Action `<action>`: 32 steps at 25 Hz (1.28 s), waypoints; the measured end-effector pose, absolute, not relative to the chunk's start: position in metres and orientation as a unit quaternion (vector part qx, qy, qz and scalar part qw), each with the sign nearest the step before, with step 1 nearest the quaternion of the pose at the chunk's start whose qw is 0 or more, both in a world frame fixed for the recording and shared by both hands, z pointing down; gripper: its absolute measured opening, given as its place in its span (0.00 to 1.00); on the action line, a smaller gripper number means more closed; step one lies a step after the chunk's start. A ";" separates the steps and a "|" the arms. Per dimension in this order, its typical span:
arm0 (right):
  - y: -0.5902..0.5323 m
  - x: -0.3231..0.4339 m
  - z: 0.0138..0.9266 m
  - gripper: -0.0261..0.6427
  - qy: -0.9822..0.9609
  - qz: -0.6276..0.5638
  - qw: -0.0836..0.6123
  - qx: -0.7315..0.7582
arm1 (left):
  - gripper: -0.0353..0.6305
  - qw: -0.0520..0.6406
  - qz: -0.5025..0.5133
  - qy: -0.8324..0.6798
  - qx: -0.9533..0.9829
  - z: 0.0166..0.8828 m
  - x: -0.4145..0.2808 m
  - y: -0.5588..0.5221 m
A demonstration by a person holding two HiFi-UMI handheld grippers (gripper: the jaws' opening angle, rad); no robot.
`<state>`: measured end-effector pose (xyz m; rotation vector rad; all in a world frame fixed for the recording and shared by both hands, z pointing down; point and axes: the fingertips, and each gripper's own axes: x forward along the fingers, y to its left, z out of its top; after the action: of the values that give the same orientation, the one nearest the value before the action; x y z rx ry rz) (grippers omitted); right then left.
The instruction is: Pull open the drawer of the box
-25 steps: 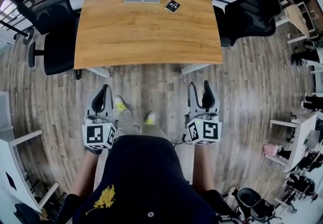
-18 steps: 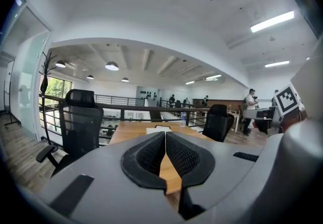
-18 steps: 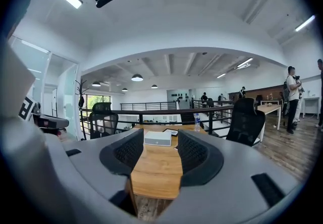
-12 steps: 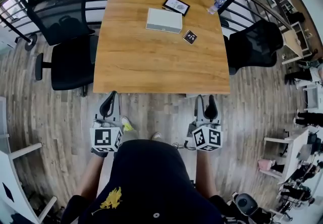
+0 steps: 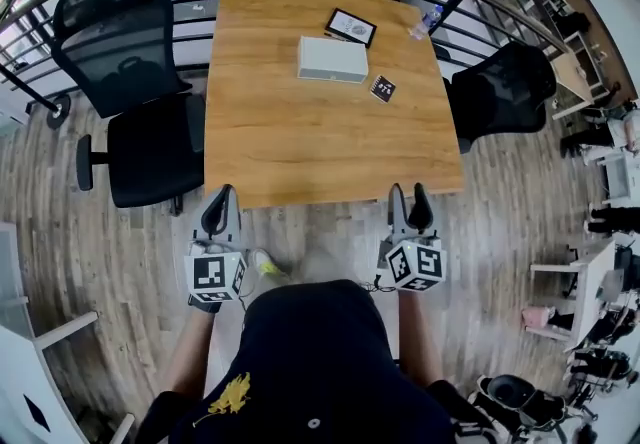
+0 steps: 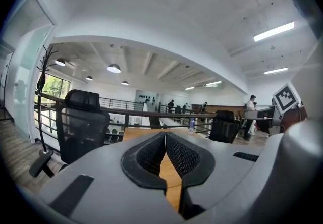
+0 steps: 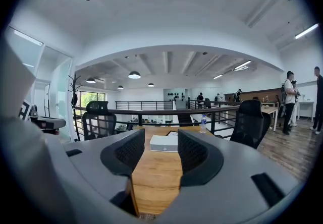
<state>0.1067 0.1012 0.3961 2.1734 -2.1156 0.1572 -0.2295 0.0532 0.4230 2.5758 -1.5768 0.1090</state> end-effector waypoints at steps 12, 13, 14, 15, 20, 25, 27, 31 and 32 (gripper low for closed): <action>0.012 0.106 0.433 0.31 -0.718 0.080 0.059 0.688 | 0.08 0.075 0.070 -0.537 0.837 0.443 -0.221 0.001; 0.000 0.108 0.436 0.31 -0.721 0.082 0.059 0.686 | 0.08 0.074 0.074 -0.539 0.836 0.443 -0.217 -0.009; -0.014 0.111 0.440 0.31 -0.723 0.086 0.057 0.684 | 0.08 0.074 0.079 -0.541 0.834 0.444 -0.214 -0.019; -0.028 0.114 0.443 0.31 -0.725 0.092 0.054 0.681 | 0.08 0.075 0.083 -0.543 0.832 0.445 -0.210 -0.029; -0.097 0.134 0.453 0.31 -0.739 0.095 0.037 0.666 | 0.08 0.077 0.105 -0.547 0.827 0.457 -0.183 -0.071; -0.139 0.150 0.472 0.29 -0.738 0.102 0.051 0.666 | 0.08 0.089 0.099 -0.553 0.822 0.465 -0.163 -0.108; -0.152 0.154 0.484 0.29 -0.734 0.111 0.065 0.667 | 0.08 0.100 0.094 -0.552 0.822 0.470 -0.156 -0.119; -0.179 0.161 0.518 0.28 -0.722 0.140 0.081 0.673 | 0.08 0.110 0.095 -0.547 0.824 0.483 -0.144 -0.129; -0.187 0.162 0.526 0.28 -0.719 0.146 0.084 0.675 | 0.08 0.113 0.096 -0.545 0.825 0.487 -0.142 -0.130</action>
<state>0.1619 -0.1872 0.5263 2.0127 -2.1442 0.4346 -0.1419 -0.1305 0.4867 2.4202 -1.5994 0.2810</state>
